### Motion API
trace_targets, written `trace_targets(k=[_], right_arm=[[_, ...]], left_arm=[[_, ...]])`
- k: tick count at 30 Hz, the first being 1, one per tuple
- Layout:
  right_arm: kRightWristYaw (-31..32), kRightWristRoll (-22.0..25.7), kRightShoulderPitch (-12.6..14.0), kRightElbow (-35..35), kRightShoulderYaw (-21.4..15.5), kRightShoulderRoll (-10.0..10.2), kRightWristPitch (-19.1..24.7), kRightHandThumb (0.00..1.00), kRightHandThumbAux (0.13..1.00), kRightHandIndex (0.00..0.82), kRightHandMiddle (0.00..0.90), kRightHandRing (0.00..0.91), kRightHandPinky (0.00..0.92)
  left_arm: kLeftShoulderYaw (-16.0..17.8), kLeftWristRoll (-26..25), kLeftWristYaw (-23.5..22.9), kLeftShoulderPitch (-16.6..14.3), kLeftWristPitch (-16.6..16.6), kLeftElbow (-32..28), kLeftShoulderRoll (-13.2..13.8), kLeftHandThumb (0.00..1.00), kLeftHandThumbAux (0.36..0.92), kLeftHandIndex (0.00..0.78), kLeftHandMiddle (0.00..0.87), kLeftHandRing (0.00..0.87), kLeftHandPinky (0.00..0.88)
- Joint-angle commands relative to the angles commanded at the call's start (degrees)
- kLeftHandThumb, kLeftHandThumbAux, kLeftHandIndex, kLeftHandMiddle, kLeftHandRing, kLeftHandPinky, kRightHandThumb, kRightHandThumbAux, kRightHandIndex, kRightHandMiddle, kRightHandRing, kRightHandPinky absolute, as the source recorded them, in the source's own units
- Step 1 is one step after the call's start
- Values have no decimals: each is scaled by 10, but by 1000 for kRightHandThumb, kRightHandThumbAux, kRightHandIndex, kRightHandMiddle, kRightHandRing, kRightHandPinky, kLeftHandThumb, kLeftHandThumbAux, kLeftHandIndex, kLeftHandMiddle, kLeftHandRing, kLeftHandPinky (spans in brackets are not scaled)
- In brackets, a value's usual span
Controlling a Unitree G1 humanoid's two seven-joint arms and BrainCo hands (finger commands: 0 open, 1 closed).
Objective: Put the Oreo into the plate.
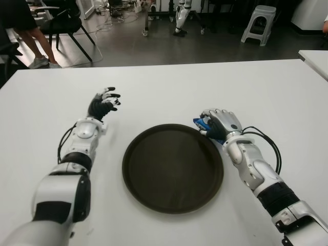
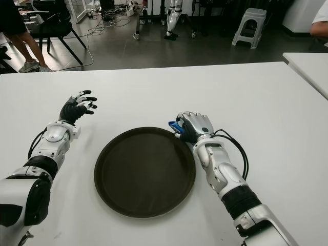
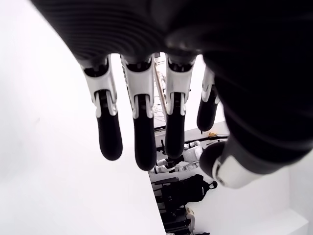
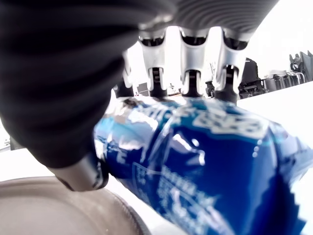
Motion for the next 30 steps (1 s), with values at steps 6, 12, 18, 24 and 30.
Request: trace_targets(k=[6,12,18,24,30], right_arm=[[-1,5,1,1,-3,1,-1,683,735,431,731,741,730],[-9,7,2,5,-4,1,-7,682,736,430,714,723,719],[-13,6,1,10,-4,-2,-14,681,736,429,699,711,716],[-9,4,-2,6,-4,-3,-13,682,735,430,711,724,724],[-5,1,-5,-9,-5,-5,-8,682,735,429,705,721,722]], left_arm=[[-1,0,0,0,-2,0,0,222,679,199,309,346,383],[-2,0,0,0,-2,0,-1,224,677,200,313,355,390],[-5,3,5,0,-2,0,-1,213,679,203,312,352,381],[-7,5,10,0,-5,0,-2,208,684,200,307,348,379],[-9,5,14,-1,-2,2,-3,188,689,200,307,350,382]])
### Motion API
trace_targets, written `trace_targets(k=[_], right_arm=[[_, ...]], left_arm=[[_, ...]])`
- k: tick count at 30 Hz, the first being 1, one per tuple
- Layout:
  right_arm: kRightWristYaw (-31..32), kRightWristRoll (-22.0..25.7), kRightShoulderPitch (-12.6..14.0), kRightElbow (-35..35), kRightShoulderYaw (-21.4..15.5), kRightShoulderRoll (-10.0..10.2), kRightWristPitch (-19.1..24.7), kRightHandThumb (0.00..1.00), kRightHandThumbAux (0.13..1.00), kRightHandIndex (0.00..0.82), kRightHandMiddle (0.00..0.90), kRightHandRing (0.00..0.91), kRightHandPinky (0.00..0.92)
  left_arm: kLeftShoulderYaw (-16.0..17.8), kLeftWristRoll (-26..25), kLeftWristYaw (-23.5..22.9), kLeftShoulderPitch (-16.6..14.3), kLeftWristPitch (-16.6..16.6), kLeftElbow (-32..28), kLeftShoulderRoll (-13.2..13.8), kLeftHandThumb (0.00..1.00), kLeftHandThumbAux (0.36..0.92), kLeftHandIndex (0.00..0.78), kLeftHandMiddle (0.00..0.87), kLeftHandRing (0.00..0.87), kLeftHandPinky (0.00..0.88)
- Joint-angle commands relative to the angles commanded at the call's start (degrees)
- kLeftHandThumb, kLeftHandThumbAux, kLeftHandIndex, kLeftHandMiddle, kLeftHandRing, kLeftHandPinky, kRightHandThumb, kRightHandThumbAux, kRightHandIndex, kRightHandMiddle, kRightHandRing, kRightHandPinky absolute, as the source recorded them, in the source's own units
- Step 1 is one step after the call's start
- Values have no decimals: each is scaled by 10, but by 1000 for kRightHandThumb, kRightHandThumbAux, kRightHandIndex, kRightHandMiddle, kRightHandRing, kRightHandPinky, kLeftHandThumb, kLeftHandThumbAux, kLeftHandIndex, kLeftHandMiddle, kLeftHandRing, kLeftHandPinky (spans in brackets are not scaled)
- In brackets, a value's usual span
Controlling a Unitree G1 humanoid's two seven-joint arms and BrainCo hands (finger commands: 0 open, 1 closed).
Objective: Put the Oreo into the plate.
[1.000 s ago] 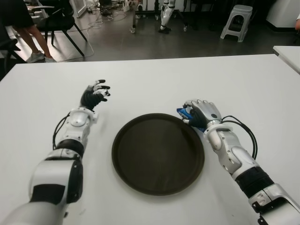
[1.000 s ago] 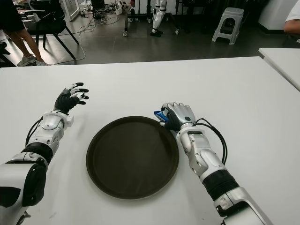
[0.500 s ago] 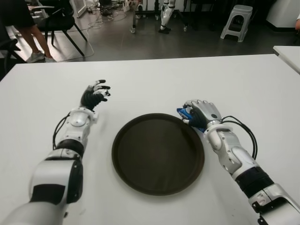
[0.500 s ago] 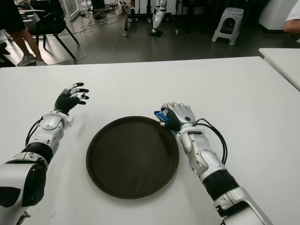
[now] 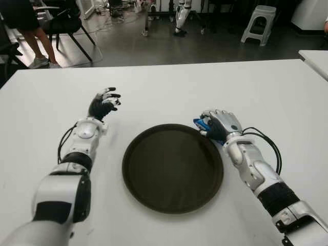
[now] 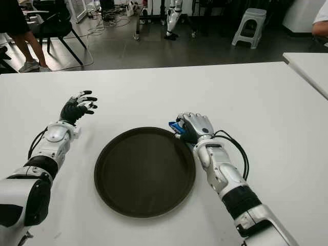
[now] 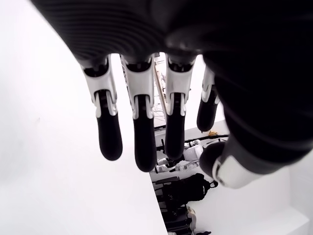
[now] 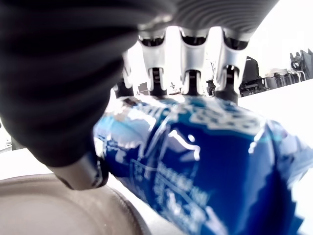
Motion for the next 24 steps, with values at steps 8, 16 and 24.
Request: trace_targets(k=[8,16,24], right_arm=[[10,-7,-13,-41,-4,-5,10,684,734,431,725,737,729],[56,-12,-23,-102,-9,-11,43,684,735,431,735,745,730],[91,-12,-26,-154,-15,-18,55,686,735,431,727,735,717]], left_arm=[[-1,0,2,-2,3,1,0,166,685,199,310,351,372],[-3,1,1,-1,1,1,0,173,657,191,311,356,391],[5,-10,-17,-1,3,0,-2,214,663,190,304,347,383]])
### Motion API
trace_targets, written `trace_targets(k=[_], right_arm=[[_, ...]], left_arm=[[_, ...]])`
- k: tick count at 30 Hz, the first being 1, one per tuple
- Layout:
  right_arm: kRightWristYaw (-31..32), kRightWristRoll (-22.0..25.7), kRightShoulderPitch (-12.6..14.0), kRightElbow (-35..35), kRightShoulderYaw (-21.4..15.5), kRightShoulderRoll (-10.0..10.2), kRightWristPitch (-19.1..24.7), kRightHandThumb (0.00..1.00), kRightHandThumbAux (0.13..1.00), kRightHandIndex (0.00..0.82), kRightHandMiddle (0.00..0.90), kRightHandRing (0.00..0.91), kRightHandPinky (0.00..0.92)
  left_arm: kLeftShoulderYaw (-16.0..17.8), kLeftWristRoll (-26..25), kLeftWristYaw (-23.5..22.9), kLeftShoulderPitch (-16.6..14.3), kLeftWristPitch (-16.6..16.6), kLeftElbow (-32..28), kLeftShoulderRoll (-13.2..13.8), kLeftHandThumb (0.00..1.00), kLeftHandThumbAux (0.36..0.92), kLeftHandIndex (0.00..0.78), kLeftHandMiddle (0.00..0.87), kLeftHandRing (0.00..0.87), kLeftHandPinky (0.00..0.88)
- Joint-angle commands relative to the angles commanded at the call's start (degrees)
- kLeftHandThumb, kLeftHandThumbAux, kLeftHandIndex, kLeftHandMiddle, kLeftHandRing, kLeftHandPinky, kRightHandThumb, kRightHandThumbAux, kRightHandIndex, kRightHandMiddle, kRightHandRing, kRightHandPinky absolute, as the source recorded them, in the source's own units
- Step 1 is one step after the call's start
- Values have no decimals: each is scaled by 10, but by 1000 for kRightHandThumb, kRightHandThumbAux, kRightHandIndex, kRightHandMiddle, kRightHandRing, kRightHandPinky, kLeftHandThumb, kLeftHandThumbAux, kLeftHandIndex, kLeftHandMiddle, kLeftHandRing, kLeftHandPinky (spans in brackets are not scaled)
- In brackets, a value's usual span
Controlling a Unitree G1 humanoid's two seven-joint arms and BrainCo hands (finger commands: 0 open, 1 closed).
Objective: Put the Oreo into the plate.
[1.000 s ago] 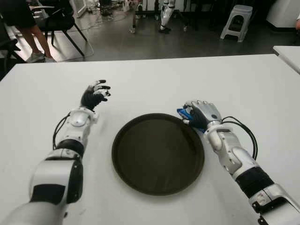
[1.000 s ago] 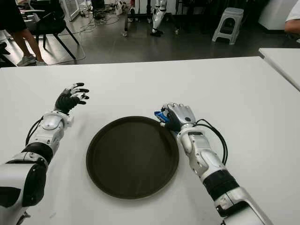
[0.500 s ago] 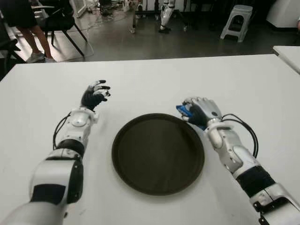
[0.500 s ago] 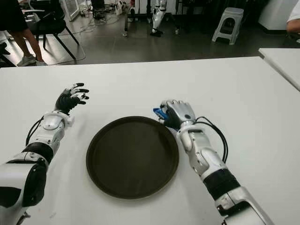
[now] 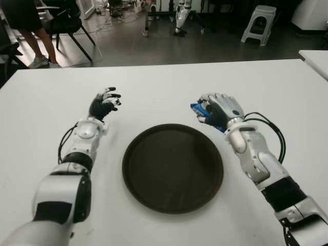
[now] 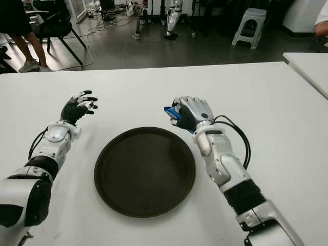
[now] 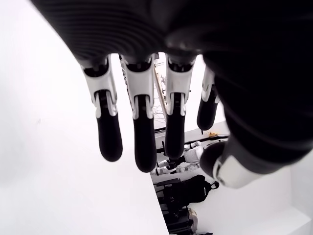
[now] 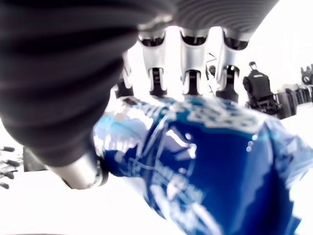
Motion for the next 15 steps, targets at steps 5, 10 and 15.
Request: trace_targets(k=[5,10,15], right_arm=[[-4,2,0,-2,-5,1,-4,688,735,431,727,733,712],[-6,6,-3,1,-9,1,-8,690,734,431,724,727,704],[-3,8,-7,8,-10,5,-5,689,734,432,725,729,709]], left_arm=[[2,-1,-3,1,-1,-1,-1,232,669,189,303,342,379],[0,3,2,2,-5,-2,0,213,680,193,313,350,373],[0,4,5,1,-3,-1,-1,204,672,198,313,353,382]])
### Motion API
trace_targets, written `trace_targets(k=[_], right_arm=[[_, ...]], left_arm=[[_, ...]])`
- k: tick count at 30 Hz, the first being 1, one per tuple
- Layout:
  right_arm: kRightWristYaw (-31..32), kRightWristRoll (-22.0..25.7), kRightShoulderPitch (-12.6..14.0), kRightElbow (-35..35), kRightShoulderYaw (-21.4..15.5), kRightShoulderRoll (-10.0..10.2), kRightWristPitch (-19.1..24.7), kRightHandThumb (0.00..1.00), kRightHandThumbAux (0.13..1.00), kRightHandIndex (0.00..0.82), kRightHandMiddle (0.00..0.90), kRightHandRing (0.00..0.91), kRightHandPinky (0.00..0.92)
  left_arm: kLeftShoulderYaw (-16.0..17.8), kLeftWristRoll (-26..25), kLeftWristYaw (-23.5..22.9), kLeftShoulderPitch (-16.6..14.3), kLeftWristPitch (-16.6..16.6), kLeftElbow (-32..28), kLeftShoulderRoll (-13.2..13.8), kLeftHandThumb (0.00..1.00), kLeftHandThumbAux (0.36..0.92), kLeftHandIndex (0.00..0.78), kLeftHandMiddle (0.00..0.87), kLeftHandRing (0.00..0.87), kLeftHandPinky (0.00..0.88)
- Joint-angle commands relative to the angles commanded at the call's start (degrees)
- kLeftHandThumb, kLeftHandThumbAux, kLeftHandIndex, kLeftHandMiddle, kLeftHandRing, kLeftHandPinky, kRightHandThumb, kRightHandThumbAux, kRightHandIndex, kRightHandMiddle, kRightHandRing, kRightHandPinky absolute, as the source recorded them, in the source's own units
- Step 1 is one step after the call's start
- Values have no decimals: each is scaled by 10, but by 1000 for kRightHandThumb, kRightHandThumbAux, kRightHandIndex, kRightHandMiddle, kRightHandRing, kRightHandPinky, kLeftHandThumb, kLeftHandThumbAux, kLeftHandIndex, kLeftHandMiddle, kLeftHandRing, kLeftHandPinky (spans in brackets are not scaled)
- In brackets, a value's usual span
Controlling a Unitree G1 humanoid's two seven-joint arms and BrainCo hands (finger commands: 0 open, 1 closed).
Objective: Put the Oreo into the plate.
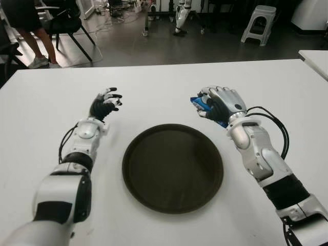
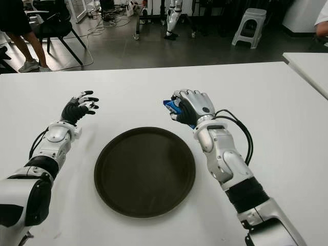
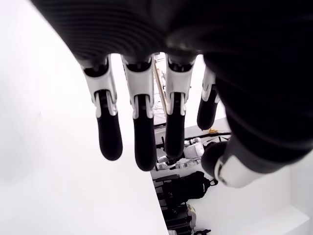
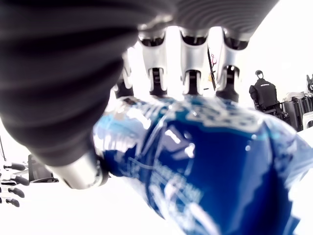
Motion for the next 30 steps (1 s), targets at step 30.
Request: trace_targets(k=[30], right_arm=[[38,-19,10,-19,99,68,-44,689,735,431,704,719,718]], left_arm=[[-3,2,0,0,-2,0,-1,191,670,187,304,344,381]])
